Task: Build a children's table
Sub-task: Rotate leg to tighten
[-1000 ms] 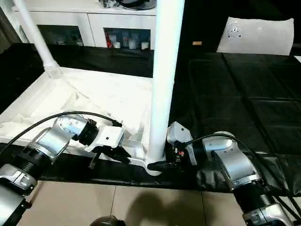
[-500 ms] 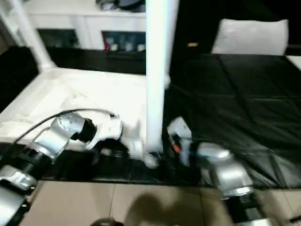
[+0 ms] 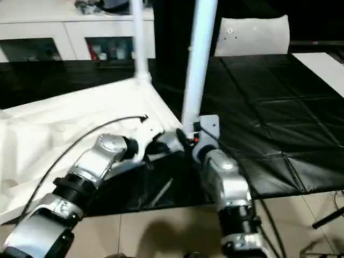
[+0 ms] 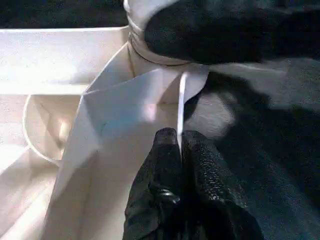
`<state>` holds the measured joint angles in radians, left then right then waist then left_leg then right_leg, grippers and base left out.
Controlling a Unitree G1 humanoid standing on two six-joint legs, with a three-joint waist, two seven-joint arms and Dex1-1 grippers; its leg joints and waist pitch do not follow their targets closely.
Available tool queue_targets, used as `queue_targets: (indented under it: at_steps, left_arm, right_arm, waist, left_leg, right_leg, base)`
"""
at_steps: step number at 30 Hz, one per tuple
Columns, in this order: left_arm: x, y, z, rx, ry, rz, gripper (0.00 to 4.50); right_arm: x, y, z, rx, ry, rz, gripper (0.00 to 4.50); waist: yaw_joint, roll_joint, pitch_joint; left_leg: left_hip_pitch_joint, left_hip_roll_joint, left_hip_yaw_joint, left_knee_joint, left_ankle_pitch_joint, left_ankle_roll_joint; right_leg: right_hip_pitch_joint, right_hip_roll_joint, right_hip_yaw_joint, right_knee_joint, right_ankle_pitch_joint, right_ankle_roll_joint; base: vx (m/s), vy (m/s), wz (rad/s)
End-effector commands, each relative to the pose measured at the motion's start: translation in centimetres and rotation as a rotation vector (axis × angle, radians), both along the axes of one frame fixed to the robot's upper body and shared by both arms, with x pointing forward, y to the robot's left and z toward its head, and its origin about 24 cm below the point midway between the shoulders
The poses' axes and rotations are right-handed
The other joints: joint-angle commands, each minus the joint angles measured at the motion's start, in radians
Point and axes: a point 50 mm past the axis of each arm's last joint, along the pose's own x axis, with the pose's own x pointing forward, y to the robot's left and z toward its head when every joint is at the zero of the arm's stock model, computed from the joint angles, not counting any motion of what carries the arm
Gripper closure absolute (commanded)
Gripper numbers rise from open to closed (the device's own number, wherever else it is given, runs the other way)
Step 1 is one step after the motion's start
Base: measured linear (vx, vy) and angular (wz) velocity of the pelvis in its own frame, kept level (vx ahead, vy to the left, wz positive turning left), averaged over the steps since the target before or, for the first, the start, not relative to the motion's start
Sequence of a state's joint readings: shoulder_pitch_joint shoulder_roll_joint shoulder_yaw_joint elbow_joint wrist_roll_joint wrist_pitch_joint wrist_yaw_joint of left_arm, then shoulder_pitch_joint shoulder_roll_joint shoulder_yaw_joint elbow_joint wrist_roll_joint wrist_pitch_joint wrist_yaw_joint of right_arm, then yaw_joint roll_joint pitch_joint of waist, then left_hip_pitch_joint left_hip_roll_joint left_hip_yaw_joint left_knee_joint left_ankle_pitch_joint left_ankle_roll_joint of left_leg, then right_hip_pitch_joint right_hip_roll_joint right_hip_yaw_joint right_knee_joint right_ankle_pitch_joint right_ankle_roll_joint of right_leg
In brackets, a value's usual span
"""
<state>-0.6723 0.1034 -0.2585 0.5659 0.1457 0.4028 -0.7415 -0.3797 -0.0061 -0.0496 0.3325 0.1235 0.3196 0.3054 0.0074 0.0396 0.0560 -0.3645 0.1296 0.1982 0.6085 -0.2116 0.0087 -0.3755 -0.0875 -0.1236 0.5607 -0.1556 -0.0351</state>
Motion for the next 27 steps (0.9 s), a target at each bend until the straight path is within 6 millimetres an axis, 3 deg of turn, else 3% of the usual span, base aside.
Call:
queue_targets:
  at_steps: [1, 2, 3, 7, 9, 10, 13, 14, 16, 19, 21, 25, 27]
  left_arm:
    - [0.5, -0.7, 2.0, -0.020, -0.128, -0.047, 4.50]
    - [0.5, -0.7, 2.0, -0.020, -0.128, -0.047, 4.50]
    - [0.4, -0.5, 1.9, -0.015, -0.127, -0.069, 4.50]
    - [-0.2, 0.9, 1.6, 0.005, -0.105, -0.184, 4.50]
    - [-0.2, 1.1, 1.6, 0.009, -0.104, -0.200, 4.50]
    - [-0.2, 1.1, 1.6, 0.009, -0.104, -0.200, 4.50]
    - [-1.0, 2.9, 1.5, 0.066, -0.086, -0.404, 4.50]
    - [-1.1, 3.3, 1.4, 0.082, -0.077, -0.429, 4.50]
    - [-1.3, 3.6, 1.4, 0.097, -0.064, -0.463, 4.50]
    - [-1.5, 4.2, 1.4, 0.120, -0.040, -0.528, 4.50]
    - [-1.7, 4.7, 1.5, 0.146, -0.026, -0.589, 4.50]
    - [-1.9, 5.0, 1.6, 0.166, -0.006, -0.646, 4.50]
    - [-2.5, 5.0, 1.7, 0.170, 0.028, -0.741, 4.50]
  right_arm:
    - [-1.3, 3.3, -0.3, 0.057, 0.009, 0.194, 0.60]
    - [-1.3, 3.3, -0.3, 0.057, 0.009, 0.194, 0.60]
    - [-1.3, 2.9, -0.1, 0.054, -0.003, 0.199, 0.39]
    - [-2.1, 0.7, 0.8, 0.012, -0.077, 0.316, 0.07]
    - [-2.3, 0.5, 0.9, 0.003, -0.086, 0.338, 0.07]
    - [-2.3, 0.5, 0.9, 0.003, -0.086, 0.338, 0.07]
    - [-3.6, -2.4, 1.9, -0.090, -0.135, 0.560, 0.07]
    - [-3.8, -2.8, 2.1, -0.103, -0.137, 0.596, 0.07]
    - [-3.9, -3.3, 2.3, -0.122, -0.135, 0.636, 0.07]
    - [-4.3, -4.2, 2.7, -0.150, -0.123, 0.711, 0.07]
    - [-4.5, -4.8, 3.0, -0.173, -0.108, 0.765, 0.07]
    - [-4.6, -5.4, 3.4, -0.196, -0.093, 0.816, 0.07]
    - [-4.3, -5.7, 3.8, -0.199, -0.094, 0.863, 0.07]
  waist:
    - [0.013, -0.009, -0.071]
    - [0.014, -0.010, -0.078]
    - [0.014, -0.011, -0.076]
    - [0.027, -0.009, -0.082]
    - [0.029, -0.007, -0.079]
    - [0.029, -0.007, -0.079]
    - [0.041, -0.009, -0.074]
    - [0.046, -0.004, -0.074]
    - [0.050, -0.006, -0.071]
    - [0.066, -0.006, -0.065]
    - [0.080, -0.006, -0.068]
    - [0.088, -0.009, -0.071]
    - [0.093, -0.012, -0.073]
  left_leg:
    - [0.003, 0.110, -0.064, -0.084, -0.195, 0.033]
    - [-0.005, 0.109, -0.062, -0.077, -0.135, 0.059]
    - [-0.009, 0.109, -0.061, -0.075, -0.096, 0.087]
    - [-0.011, 0.109, -0.058, -0.064, -0.051, 0.134]
    - [-0.009, 0.116, -0.056, -0.064, -0.038, 0.152]
    - [-0.009, 0.116, -0.056, -0.064, -0.038, 0.152]
    - [-0.004, 0.114, -0.054, -0.067, -0.107, 0.118]
    - [0.001, 0.119, -0.052, -0.068, -0.121, 0.113]
    - [0.002, 0.122, -0.053, -0.072, -0.138, 0.097]
    - [0.008, 0.123, -0.051, -0.076, -0.183, 0.066]
    - [0.012, 0.125, -0.052, -0.077, -0.197, 0.046]
    - [0.010, 0.126, -0.052, -0.077, -0.178, 0.038]
    - [0.006, 0.124, -0.051, -0.075, -0.155, 0.048]
  right_leg:
    - [0.042, -0.119, 0.080, -0.059, -0.232, -0.182]
    - [0.047, -0.120, 0.081, -0.045, -0.161, -0.195]
    - [0.045, -0.117, 0.079, -0.040, -0.116, -0.208]
    - [0.045, -0.113, 0.077, -0.028, -0.061, -0.222]
    - [0.035, -0.107, 0.075, -0.024, -0.047, -0.230]
    - [0.035, -0.107, 0.075, -0.024, -0.047, -0.230]
    - [0.038, -0.107, 0.076, -0.036, -0.147, -0.211]
    - [0.032, -0.106, 0.078, -0.037, -0.155, -0.205]
    - [0.031, -0.105, 0.078, -0.038, -0.168, -0.206]
    - [0.028, -0.109, 0.080, -0.049, -0.261, -0.187]
    - [0.028, -0.108, 0.079, -0.051, -0.299, -0.167]
    - [0.027, -0.112, 0.080, -0.042, -0.248, -0.181]
    - [0.032, -0.113, 0.079, -0.040, -0.237, -0.183]
  base:
    - [0.000, 0.000, 0.00]
    - [0.000, 0.000, 0.00]
    - [0.000, 0.000, 0.00]
    - [0.000, 0.000, 0.00]
    - [0.000, 0.000, 0.00]
    - [0.000, 0.000, 0.00]
    - [0.000, 0.000, 0.00]
    - [0.000, 0.000, 0.00]
    - [0.000, 0.000, 0.00]
    - [0.000, 0.000, 0.00]
    - [0.000, 0.000, 0.00]
    - [0.000, 0.000, 0.00]
    - [0.000, 0.000, 0.00]
